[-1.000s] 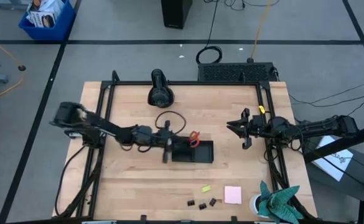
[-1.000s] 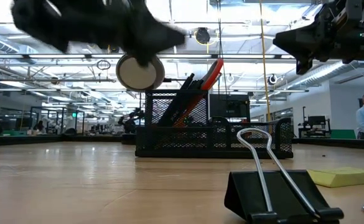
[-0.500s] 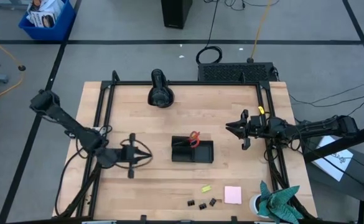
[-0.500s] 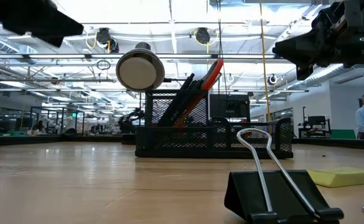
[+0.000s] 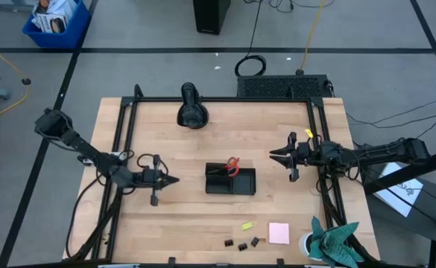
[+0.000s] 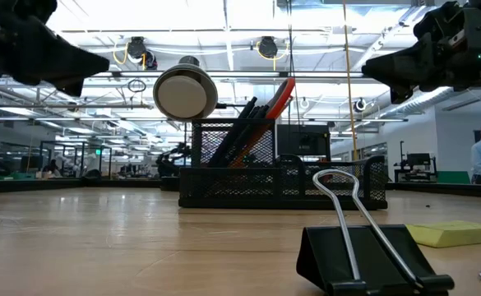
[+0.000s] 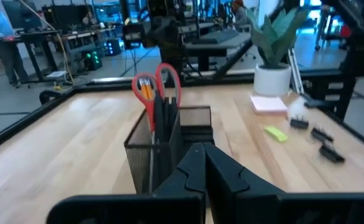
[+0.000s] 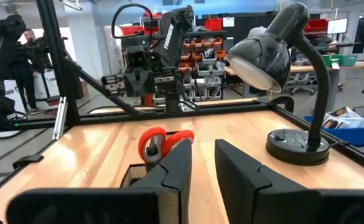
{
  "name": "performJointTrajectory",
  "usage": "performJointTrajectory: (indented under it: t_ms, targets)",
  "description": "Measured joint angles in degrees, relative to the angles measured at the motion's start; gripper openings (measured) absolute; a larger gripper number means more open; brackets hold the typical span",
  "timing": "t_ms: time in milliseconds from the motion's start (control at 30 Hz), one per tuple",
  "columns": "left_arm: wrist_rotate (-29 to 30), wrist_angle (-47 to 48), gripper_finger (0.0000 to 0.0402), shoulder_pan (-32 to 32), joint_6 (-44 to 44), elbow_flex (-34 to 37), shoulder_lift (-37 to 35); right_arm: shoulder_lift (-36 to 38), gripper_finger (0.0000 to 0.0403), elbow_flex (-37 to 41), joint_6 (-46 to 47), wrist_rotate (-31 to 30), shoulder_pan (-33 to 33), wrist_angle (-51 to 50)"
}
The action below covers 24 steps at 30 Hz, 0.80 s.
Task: Pick and place office supplies into organizer
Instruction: Put the left binder clip into the desk organizer
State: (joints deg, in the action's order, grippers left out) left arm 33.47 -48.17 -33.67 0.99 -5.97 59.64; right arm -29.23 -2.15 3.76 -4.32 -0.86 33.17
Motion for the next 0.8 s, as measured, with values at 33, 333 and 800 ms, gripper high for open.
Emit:
performJointTrajectory:
  t_ms: [33, 333, 800]
  targets:
    - [-0.01, -0.18, 0.0001, 0.32, 0.28, -0.26, 0.00, 0.00, 0.0064, 0.00, -0.23, 0.00, 0.00, 0.15]
    - [-0.67, 0.53, 0.0001, 3.33, 1.86, -0.25, 0.02, 0.00, 0.0064, 0.02, -7.03, -0.02, 0.00, 9.20]
    - [-0.45, 10.89, 0.0021, 4.53, 0.00, -0.22, 0.04, -12.84, 0.0064, -20.07, -12.10, -7.65, -5.85, -7.14]
